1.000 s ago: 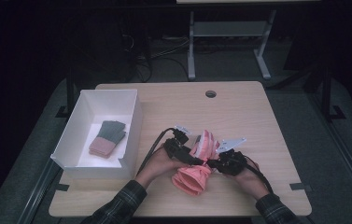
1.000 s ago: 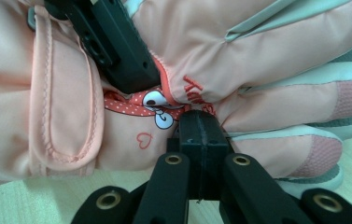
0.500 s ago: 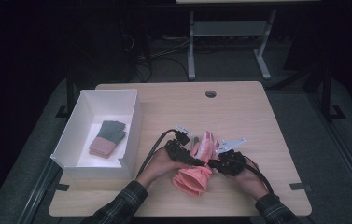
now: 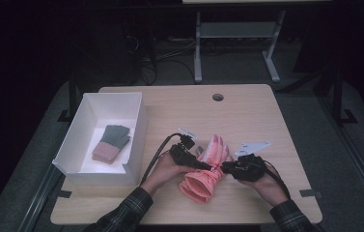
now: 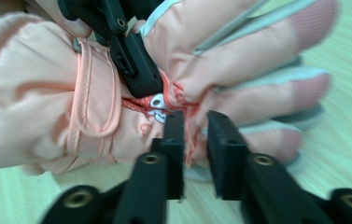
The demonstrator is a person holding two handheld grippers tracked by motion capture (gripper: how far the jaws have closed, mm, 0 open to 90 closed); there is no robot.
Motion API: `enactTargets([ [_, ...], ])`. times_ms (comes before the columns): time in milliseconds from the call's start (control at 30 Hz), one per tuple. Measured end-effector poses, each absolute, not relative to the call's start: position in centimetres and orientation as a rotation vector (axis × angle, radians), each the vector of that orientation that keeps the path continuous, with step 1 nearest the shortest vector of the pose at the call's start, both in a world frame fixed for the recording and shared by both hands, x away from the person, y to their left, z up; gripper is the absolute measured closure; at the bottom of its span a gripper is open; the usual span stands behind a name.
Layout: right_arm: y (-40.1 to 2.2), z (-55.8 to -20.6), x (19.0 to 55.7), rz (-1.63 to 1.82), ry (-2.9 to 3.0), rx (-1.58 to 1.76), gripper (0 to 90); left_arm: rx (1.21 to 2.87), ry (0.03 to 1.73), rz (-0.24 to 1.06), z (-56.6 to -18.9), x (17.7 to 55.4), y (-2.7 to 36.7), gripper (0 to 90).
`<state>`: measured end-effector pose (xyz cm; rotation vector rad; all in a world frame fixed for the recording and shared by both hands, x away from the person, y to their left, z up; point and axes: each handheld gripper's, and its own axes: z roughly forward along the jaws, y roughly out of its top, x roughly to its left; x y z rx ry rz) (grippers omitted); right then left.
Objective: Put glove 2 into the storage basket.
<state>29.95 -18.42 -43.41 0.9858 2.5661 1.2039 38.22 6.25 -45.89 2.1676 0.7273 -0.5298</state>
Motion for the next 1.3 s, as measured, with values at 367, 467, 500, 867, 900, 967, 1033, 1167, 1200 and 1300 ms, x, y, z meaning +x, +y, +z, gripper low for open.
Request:
enactTargets([
  [367, -22.4, -43.3, 29.0, 1.251, 2.456, 1.143, 31.5, 2.136, 0.772, -0.463, -43.3, 37.7, 7.1, 59.7],
  [467, -22.8, -43.6, 28.7, 1.234, 2.436, 1.158, 25.9, 2.137, 0.79, -0.44, -42.3, 37.6, 7.6, 59.8],
  [500, -22.9, -43.7, 28.6, 1.228, 2.437, 1.161, 24.5, 2.131, 0.786, -0.435, -42.1, 37.6, 7.8, 59.8],
  [867, -24.0, -44.2, 28.3, 1.185, 2.362, 1.202, 11.6, 2.094, 0.818, -0.339, -36.2, 38.0, 10.0, 59.7],
  [900, -24.0, -44.2, 28.3, 1.185, 2.362, 1.202, 11.6, 2.094, 0.818, -0.339, -36.2, 38.0, 10.0, 59.7],
  [967, -24.1, -44.2, 28.3, 1.186, 2.355, 1.199, 11.6, 2.094, 0.817, -0.33, -35.2, 38.1, 10.5, 59.7],
  [1033, -24.2, -44.2, 28.3, 1.19, 2.351, 1.204, 11.6, 2.1, 0.819, -0.316, -34.3, 38.2, 10.9, 59.7],
  [1167, -24.3, -44.4, 28.4, 1.179, 2.353, 1.211, 10.8, 2.108, 0.819, -0.284, -32.7, 38.2, 11.9, 59.5],
  [1200, -24.3, -44.4, 28.4, 1.182, 2.35, 1.213, 10.5, 2.114, 0.818, -0.271, -32.0, 38.3, 12.3, 59.5],
  [1300, -24.3, -44.5, 28.5, 1.185, 2.348, 1.208, 10.3, 2.108, 0.829, -0.251, -31.2, 38.3, 13.0, 59.4],
])
